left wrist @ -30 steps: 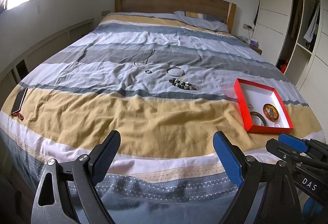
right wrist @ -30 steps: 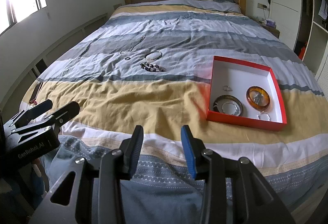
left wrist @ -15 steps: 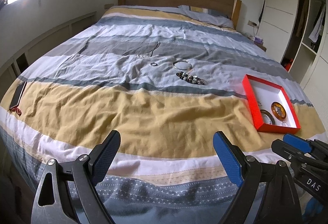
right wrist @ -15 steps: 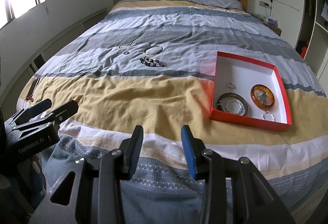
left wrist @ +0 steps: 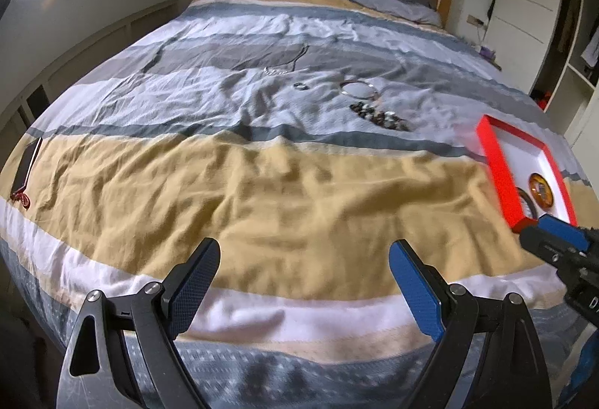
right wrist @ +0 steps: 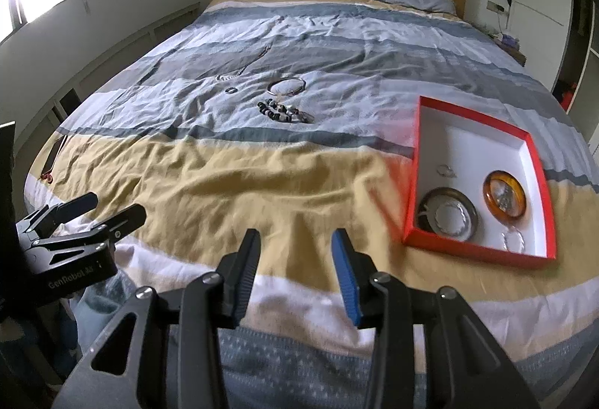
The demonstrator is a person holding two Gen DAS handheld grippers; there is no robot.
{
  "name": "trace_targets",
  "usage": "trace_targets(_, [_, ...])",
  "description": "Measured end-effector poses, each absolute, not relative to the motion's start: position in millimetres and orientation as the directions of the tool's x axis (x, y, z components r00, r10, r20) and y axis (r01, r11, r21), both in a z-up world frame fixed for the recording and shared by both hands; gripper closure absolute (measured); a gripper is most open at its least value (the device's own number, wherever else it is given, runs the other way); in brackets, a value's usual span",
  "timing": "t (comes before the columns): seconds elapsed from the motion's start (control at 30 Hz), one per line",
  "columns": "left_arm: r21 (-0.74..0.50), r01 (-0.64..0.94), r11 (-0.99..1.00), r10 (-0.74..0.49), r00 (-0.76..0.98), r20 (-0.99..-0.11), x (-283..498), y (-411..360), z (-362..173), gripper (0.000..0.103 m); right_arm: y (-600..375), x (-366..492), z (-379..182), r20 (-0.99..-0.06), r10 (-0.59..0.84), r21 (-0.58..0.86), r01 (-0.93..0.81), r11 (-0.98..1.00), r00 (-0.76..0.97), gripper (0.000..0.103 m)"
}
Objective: Organize jewelry
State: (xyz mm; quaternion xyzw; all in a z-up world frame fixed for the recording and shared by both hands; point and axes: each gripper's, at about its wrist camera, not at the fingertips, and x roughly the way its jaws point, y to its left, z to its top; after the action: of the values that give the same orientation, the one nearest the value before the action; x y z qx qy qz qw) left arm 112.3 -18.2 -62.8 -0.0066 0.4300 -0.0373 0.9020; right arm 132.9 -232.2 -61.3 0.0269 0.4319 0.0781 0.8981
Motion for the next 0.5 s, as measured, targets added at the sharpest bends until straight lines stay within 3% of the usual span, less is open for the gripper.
trace_targets(0.5, [-0.047, 0.037, 0.998, -0.06, 0.598, -0.8, 186.5, 8.8, -87.3, 0.012, -221.9, 229.6, -82.1, -0.774, 0.227, 0.123, -0.21, 0.97, 0.592, 0.061])
